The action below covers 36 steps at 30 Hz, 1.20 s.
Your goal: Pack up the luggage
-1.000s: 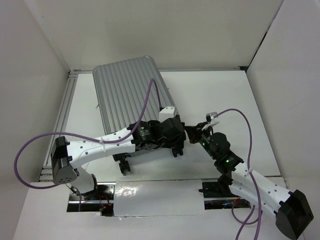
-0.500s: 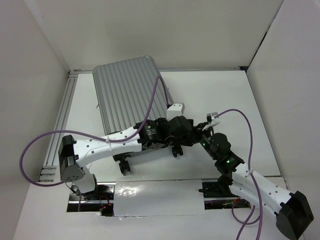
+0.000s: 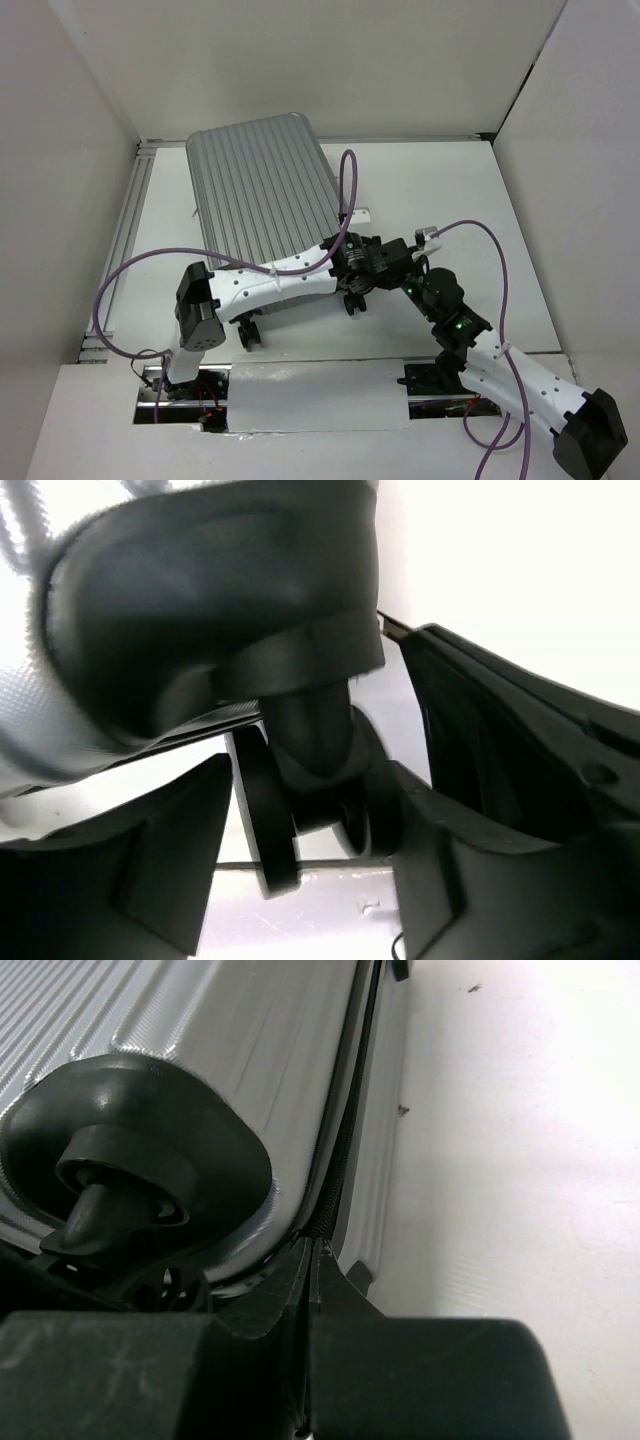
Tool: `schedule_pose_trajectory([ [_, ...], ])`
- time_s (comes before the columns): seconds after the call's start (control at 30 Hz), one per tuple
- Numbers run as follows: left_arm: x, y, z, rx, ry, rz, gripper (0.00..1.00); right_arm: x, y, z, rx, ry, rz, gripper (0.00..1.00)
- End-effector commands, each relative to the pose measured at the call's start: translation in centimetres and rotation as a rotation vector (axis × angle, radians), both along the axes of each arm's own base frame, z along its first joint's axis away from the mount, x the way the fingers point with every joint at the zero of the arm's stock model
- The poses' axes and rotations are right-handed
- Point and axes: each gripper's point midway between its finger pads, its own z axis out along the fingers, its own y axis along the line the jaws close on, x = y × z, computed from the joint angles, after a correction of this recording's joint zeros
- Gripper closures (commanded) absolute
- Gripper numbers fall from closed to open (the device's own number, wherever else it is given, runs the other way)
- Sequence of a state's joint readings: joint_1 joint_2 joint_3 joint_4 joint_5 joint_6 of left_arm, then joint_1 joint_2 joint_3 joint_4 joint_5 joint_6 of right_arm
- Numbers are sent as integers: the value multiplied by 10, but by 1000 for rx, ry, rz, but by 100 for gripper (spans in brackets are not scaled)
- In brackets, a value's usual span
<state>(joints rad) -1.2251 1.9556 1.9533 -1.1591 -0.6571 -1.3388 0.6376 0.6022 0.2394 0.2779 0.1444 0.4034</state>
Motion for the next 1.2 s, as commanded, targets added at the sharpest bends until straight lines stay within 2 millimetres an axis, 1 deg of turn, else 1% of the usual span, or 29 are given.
schedule_pose_trajectory([
  [0.0,2,34,5,95,-37,125,35,-3,4,26,58,-74,22,100],
  [0.03,3,31,5,83,-41,125,44,-3,4,21,53,-67,22,100],
  [0.1,5,29,7,75,-54,120,55,-2,5,18,46,-58,22,100],
  [0.13,5,29,7,75,-54,120,72,-1,3,18,46,-59,13,100],
  [0.2,7,29,8,79,-67,123,99,0,-1,15,45,-44,-14,100],
  [0.33,4,47,6,115,-75,132,100,12,-16,1,15,-6,-126,100],
  [0.37,3,51,5,124,-73,132,100,20,-25,4,14,-13,-194,100],
  [0.4,1,56,4,132,-70,131,100,26,-29,-5,-10,8,-236,100],
  [0.43,-2,61,1,141,-57,129,100,32,-32,2,5,-13,-273,100],
  [0.47,-8,73,-5,170,-39,117,100,40,-41,5,-2,-23,-328,100],
  [0.5,-16,75,-8,169,-25,104,100,48,-45,12,0,-39,-365,100],
  [0.53,-21,85,-20,199,-7,101,100,59,-52,12,-4,-38,-417,100],
  [0.57,-28,92,-17,179,17,96,100,68,-53,24,13,-55,-433,100],
  [0.6,-34,94,-19,171,27,85,100,75,-54,27,26,-55,-449,100],
  [0.63,-35,93,-20,143,30,74,100,88,-60,20,10,-40,-485,100],
  [0.67,-43,103,-33,167,62,60,100,95,-56,18,26,-23,-473,100],
  [0.7,-46,107,-27,134,58,37,100,106,-52,13,7,-1,-472,100],
  [0.73,-47,109,-36,128,52,19,100,111,-49,17,20,-12,-458,100],
  [0.77,-50,109,-37,119,61,-16,100,113,-46,15,23,-13,-446,100],
  [0.8,-52,109,-30,92,55,-47,100,117,-46,20,33,-25,-446,100],
  [0.83,-53,113,-30,99,54,-58,100,124,-48,22,19,-34,-439,100],
  [0.87,-55,119,-32,110,56,-67,100,128,-42,25,-22,-48,-381,100],
  [0.9,-55,120,-30,101,49,-77,100,126,-20,34,-61,-67,-247,100],
  [0.97,-54,125,-19,81,15,-103,100,113,-9,28,-112,-52,-129,100],
  [1.0,-53,125,-14,72,4,-122,100,102,2,30,-130,-58,-36,100],
  [1.03,-52,128,-12,73,-13,-133,100,87,10,38,-139,-88,34,100],
  [1.1,-53,132,-4,51,-37,-164,100,61,22,24,-140,-31,122,96],
  [1.13,-50,124,2,8,-63,-178,100,48,25,27,-147,-42,162,86],
  [1.17,-51,124,8,-15,-76,-208,100,34,37,26,-173,-53,240,80],
])
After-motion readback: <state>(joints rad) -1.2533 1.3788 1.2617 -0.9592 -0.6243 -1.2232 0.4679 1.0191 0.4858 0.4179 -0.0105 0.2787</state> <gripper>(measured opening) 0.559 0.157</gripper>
